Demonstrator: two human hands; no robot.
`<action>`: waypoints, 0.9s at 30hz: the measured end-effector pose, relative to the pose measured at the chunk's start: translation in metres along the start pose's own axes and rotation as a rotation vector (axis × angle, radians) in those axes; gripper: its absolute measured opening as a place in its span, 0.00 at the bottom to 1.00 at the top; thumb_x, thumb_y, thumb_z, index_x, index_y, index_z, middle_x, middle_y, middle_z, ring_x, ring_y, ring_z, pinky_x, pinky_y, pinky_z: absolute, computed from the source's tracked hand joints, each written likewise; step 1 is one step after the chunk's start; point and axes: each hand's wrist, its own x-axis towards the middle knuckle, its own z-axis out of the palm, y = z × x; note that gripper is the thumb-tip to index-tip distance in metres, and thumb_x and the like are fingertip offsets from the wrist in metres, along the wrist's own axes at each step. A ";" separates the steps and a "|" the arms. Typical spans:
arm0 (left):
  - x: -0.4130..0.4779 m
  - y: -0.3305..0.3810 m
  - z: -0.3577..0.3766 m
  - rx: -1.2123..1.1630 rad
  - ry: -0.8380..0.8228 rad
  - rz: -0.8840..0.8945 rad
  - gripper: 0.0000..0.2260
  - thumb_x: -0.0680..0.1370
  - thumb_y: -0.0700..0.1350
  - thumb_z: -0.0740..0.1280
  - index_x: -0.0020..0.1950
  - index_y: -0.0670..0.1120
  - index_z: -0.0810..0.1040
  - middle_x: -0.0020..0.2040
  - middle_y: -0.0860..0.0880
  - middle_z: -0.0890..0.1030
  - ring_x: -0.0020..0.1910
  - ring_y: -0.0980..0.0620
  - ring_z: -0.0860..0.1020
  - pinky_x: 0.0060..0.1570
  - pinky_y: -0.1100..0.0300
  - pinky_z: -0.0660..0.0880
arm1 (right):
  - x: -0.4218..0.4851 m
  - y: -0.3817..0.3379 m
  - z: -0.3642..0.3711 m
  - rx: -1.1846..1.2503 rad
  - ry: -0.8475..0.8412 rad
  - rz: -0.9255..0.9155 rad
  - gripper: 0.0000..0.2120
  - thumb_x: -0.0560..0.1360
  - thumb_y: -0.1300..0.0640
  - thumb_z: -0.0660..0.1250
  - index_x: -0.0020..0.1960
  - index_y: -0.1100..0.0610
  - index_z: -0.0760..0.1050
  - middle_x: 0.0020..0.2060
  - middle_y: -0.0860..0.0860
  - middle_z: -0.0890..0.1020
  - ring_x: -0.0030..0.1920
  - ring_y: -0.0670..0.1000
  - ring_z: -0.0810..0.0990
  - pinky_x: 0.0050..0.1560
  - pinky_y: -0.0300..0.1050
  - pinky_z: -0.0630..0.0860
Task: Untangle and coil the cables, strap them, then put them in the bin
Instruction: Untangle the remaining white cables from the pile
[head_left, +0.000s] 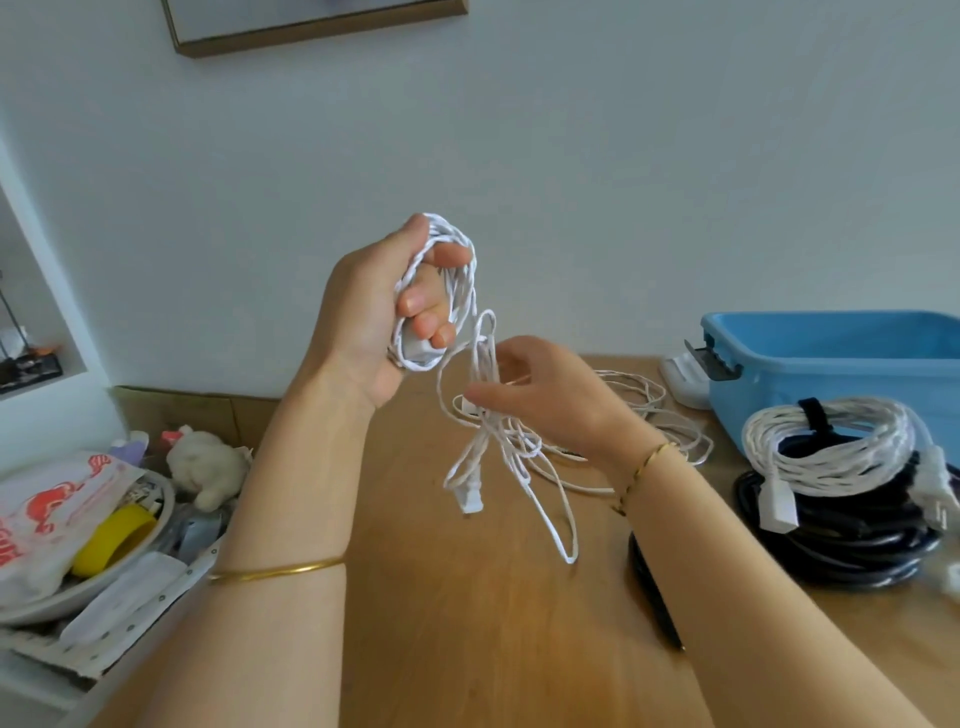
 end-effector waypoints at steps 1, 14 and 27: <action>0.000 0.000 0.000 0.014 0.011 0.002 0.17 0.82 0.48 0.56 0.40 0.40 0.76 0.19 0.54 0.60 0.18 0.56 0.60 0.23 0.64 0.63 | 0.001 0.003 0.004 -0.028 0.001 -0.008 0.09 0.73 0.54 0.70 0.47 0.60 0.79 0.37 0.49 0.80 0.36 0.47 0.77 0.41 0.42 0.73; 0.002 -0.033 -0.006 0.793 0.020 -0.146 0.19 0.76 0.52 0.68 0.33 0.40 0.77 0.19 0.50 0.70 0.21 0.57 0.74 0.53 0.53 0.74 | 0.001 0.020 -0.013 0.532 0.396 0.195 0.04 0.73 0.64 0.70 0.42 0.66 0.80 0.29 0.58 0.79 0.31 0.55 0.77 0.44 0.55 0.78; 0.002 -0.044 0.003 0.937 -0.039 -0.159 0.18 0.71 0.53 0.75 0.31 0.46 0.71 0.22 0.46 0.72 0.24 0.51 0.71 0.38 0.58 0.71 | 0.002 0.012 -0.009 0.609 0.382 0.169 0.02 0.74 0.67 0.67 0.46 0.63 0.75 0.35 0.60 0.81 0.34 0.56 0.80 0.39 0.51 0.81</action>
